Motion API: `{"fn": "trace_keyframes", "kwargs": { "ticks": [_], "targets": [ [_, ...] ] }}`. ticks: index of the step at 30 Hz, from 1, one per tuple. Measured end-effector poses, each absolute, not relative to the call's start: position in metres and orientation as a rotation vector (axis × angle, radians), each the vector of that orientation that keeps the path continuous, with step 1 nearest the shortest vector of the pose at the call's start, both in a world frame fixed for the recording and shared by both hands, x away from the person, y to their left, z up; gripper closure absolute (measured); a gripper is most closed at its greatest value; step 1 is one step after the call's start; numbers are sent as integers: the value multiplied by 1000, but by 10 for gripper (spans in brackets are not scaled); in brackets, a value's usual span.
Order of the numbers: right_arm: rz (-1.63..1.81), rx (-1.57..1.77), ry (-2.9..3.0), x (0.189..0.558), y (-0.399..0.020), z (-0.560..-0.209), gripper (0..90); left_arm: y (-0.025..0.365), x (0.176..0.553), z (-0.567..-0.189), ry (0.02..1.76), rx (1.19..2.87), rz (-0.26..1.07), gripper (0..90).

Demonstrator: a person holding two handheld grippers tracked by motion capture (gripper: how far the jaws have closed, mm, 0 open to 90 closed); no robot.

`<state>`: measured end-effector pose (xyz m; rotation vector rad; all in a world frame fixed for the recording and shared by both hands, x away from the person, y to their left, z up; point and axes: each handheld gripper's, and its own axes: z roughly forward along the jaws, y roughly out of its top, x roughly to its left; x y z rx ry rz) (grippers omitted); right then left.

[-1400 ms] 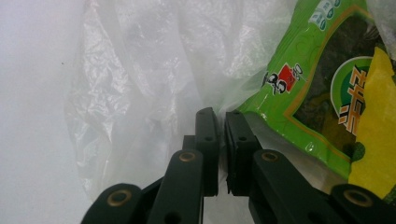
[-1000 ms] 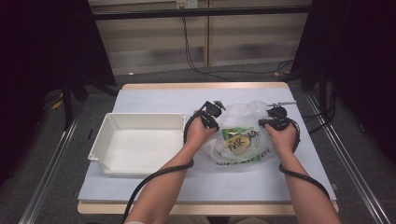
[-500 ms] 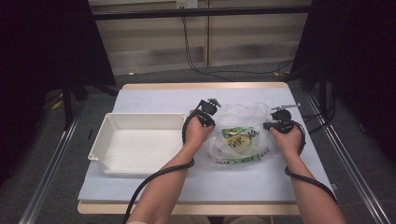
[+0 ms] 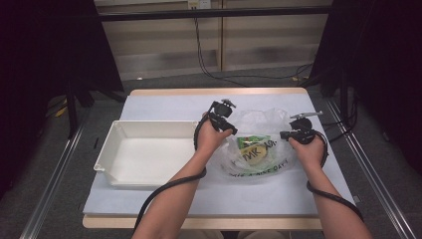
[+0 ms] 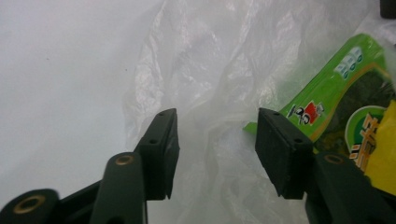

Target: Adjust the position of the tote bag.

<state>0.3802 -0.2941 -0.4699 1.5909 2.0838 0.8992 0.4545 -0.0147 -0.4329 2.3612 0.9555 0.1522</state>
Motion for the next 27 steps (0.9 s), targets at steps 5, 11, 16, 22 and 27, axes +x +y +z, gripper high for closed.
{"fn": "trace_keyframes", "kwargs": {
  "ticks": [5,11,16,22,27],
  "targets": [
    [897,1560,2106,379,-289,-466,893,-14,450,-420,949,2366,164,325],
    [910,1531,2122,377,-281,-461,876,-13,442,-410,938,2333,147,278],
    [889,1514,2129,375,-278,-458,860,-13,428,-403,893,2331,155,328],
    [939,1490,2127,372,-273,-453,789,-17,414,-408,851,2360,146,345],
    [984,1467,2149,366,-266,-449,644,-22,404,-414,814,2368,130,327]
  ]
}}
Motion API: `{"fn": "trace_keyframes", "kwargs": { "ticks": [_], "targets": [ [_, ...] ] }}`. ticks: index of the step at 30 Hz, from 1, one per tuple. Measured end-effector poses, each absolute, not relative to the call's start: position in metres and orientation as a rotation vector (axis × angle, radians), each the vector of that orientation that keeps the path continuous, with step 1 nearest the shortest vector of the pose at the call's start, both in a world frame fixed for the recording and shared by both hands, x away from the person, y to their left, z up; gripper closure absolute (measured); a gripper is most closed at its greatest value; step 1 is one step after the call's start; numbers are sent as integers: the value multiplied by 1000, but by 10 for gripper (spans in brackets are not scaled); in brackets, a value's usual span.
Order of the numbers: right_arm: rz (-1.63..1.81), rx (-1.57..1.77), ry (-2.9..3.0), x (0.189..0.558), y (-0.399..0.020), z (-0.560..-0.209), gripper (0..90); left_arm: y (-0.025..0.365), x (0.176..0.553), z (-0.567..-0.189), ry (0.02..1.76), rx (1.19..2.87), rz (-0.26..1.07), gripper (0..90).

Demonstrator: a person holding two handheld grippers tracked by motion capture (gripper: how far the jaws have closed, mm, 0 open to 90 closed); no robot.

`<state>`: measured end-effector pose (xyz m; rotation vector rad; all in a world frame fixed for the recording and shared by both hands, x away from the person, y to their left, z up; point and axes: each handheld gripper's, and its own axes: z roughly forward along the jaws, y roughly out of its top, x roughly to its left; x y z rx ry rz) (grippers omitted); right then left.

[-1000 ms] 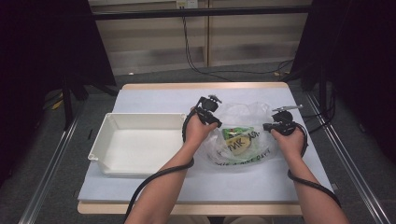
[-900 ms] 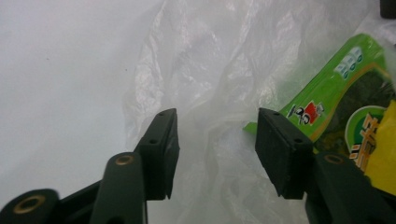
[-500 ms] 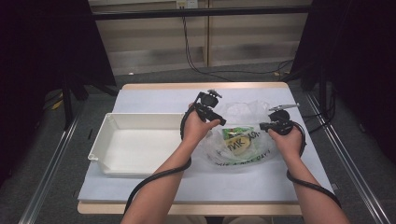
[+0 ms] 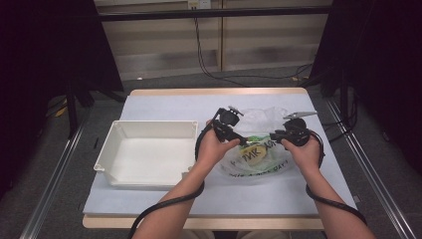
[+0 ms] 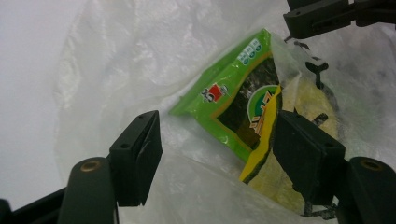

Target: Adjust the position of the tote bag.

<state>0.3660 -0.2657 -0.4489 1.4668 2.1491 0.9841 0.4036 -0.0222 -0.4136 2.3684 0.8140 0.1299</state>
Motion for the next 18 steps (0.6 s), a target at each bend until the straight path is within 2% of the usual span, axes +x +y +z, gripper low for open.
{"fn": "trace_keyframes", "kwargs": {
  "ticks": [1,2,12,13,15,17,18],
  "targets": [
    [984,1467,2149,366,-266,-449,644,-23,403,-416,814,2375,125,327],
    [1002,1453,2162,364,-263,-449,574,-23,403,-418,821,2370,121,315],
    [1089,1394,2260,359,-246,-451,510,-22,399,-435,844,2372,53,288],
    [1089,1394,2260,359,-246,-451,512,-21,399,-435,840,2385,58,288],
    [1081,1363,2311,357,-241,-454,605,-21,398,-437,840,2394,53,291],
    [1065,1336,2338,356,-240,-457,627,-21,398,-438,836,2403,52,314],
    [1065,1336,2338,356,-240,-457,668,-20,398,-439,827,2414,52,314]
  ]
}}
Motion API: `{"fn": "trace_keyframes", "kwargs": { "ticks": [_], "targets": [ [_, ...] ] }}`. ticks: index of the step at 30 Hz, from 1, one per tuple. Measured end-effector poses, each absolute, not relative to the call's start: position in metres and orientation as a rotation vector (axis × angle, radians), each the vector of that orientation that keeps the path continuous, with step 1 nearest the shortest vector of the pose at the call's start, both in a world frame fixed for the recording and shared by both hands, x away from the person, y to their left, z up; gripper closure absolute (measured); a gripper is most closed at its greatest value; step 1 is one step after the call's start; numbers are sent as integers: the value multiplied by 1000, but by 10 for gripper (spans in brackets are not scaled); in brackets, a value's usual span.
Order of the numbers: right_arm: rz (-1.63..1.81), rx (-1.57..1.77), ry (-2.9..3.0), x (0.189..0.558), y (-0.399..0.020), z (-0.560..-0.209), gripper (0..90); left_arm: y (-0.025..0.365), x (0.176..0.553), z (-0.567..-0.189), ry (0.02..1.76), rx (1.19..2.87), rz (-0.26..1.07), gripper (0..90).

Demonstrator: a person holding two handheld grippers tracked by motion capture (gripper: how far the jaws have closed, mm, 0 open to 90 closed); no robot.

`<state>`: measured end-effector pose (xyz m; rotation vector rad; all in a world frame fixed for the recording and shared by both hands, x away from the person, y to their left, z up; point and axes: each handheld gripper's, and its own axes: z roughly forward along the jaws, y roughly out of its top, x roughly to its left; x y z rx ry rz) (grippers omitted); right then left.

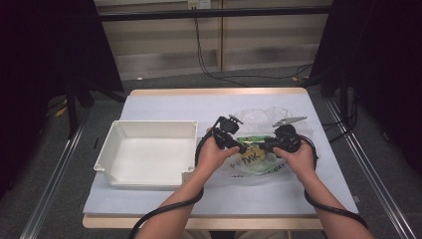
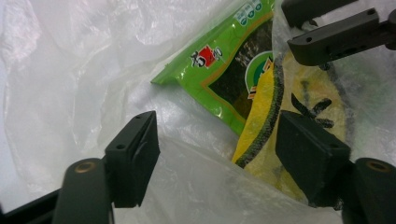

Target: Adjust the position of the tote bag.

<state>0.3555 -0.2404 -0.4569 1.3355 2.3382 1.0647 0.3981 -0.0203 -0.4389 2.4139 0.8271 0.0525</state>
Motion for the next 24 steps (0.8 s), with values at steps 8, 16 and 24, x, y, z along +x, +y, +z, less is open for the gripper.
{"fn": "trace_keyframes", "kwargs": {
  "ticks": [8,16,24],
  "targets": [
    [1047,1312,2402,343,-250,-462,900,-14,398,-443,847,2434,34,598],
    [1102,1354,2361,326,-271,-462,900,-10,400,-447,904,2433,56,833],
    [1118,1366,2357,315,-280,-464,832,-5,401,-447,908,2421,43,846]
  ]
}}
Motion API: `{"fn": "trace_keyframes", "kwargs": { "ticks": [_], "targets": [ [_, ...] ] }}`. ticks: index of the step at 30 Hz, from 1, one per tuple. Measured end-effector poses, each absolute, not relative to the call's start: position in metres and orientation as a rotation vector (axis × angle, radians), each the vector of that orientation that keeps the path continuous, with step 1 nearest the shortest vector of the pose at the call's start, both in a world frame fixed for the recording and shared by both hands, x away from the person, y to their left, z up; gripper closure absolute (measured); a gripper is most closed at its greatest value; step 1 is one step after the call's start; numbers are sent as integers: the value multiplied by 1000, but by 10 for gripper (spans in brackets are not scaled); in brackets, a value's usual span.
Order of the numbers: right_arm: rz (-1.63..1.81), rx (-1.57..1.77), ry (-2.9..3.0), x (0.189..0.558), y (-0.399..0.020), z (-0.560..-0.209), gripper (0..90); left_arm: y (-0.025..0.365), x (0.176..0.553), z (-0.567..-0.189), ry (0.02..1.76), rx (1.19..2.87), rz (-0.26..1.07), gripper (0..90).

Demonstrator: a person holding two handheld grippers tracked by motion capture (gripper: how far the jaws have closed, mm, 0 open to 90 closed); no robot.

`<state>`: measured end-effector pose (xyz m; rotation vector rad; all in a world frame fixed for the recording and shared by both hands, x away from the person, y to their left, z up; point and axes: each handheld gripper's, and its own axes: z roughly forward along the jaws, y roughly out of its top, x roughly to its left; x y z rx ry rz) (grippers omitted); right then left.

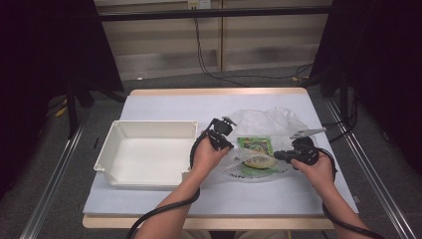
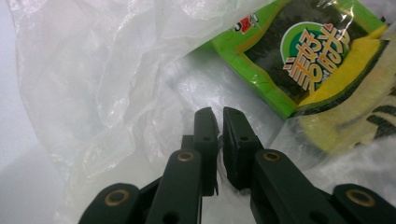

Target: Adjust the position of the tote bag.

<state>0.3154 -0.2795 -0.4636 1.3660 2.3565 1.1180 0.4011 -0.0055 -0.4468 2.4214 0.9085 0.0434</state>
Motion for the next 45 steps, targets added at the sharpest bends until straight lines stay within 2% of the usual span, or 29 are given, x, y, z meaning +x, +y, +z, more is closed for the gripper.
{"fn": "trace_keyframes", "kwargs": {
  "ticks": [1,4,5,6,8,9,10,15,26,29,30,31,34,35,42,43,45],
  "targets": [
    [1120,1362,2347,315,-279,-462,804,-5,401,-446,906,2425,43,846],
    [1139,1326,2311,318,-271,-454,631,-5,400,-445,895,2427,28,832],
    [1139,1326,2311,318,-271,-454,631,-5,400,-445,895,2427,28,832],
    [1142,1323,2306,319,-267,-452,566,-5,399,-445,901,2418,23,832],
    [1162,1309,2310,324,-256,-445,506,-4,399,-445,891,2424,13,833],
    [1162,1309,2310,324,-256,-445,506,-4,399,-445,891,2422,15,833],
    [1154,1307,2304,327,-247,-442,442,-4,399,-444,888,2421,13,833],
    [1153,1282,2347,334,-231,-443,424,-4,399,-443,888,2418,13,834],
    [1151,1249,2486,329,-211,-462,556,-3,400,-444,899,2405,-5,858],
    [1175,1246,2493,324,-212,-464,635,-4,401,-445,890,2418,-3,872],
    [1199,1240,2510,321,-214,-464,719,-5,401,-445,894,2414,-7,878],
    [1199,1240,2510,321,-214,-464,719,-5,401,-445,894,2414,-7,881],
    [1216,1221,2547,315,-214,-465,862,-6,402,-444,887,2422,-7,884],
    [1216,1221,2547,315,-214,-465,862,-8,401,-445,920,2378,-8,884],
    [1226,1172,2589,303,-212,-465,900,-7,402,-447,897,2408,-6,884],
    [1223,1171,2596,301,-211,-466,900,-9,401,-449,926,2364,-2,884],
    [1212,1160,2604,299,-209,-467,900,-6,402,-449,888,2410,1,883]
  ]
}}
